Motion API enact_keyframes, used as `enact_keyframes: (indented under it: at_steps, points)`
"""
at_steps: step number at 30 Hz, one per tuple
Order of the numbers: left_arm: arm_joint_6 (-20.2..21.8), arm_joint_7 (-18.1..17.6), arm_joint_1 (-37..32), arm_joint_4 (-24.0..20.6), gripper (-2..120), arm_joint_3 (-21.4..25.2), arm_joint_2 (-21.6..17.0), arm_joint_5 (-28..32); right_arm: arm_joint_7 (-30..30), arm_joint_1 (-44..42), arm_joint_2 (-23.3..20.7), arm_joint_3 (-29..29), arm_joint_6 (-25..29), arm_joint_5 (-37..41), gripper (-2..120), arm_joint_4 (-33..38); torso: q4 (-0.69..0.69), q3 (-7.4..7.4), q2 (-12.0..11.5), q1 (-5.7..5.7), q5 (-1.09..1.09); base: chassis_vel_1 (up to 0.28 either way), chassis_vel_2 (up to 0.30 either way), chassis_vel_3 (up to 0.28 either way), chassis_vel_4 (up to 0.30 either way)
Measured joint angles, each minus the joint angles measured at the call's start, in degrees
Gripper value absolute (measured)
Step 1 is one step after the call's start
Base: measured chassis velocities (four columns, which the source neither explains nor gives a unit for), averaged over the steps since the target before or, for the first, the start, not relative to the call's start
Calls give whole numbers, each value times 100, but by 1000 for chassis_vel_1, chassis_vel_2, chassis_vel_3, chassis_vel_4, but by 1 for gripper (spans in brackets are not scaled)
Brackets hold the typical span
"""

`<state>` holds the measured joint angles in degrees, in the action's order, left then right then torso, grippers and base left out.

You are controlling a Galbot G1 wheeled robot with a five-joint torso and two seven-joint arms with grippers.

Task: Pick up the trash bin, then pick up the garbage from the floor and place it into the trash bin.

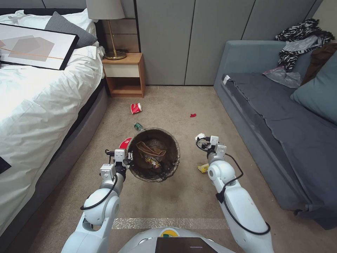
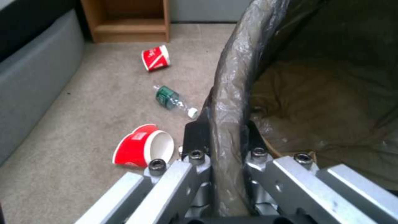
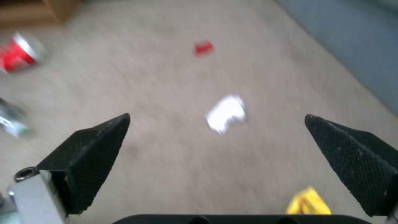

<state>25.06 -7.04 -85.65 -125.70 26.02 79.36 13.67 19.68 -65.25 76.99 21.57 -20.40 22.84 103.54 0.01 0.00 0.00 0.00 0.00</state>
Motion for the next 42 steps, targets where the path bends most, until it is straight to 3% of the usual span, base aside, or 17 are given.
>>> enact_keyframes:
  at_steps: [5, 14, 27, 42]
  points:
    - [32, -6, 87, 112, 3, -108, -80, 28, 180, 570, 65, -19, -382, 99, 100, -1325, -3, 0, 0, 0, 0, 0, 0, 0, 0]
    - [72, -42, 139, 167, 3, -145, -132, 76, 74, 1034, 178, 85, -186, -388, 100, -2885, -2, 0, 0, 0, 0, 0, 0, 0, 0]
    - [75, -51, 107, 145, 3, -156, -115, 62, -82, 1319, 242, 209, 96, -549, 100, -4023, -1, 0, 0, 0, 0, 0, 0, 0, 0]
    - [63, -53, 87, 130, 3, -120, -112, 56, -161, 1491, 378, 261, 240, -427, 100, -4660, -1, 0, 0, 0, -1, 0, 0, 0, 0]
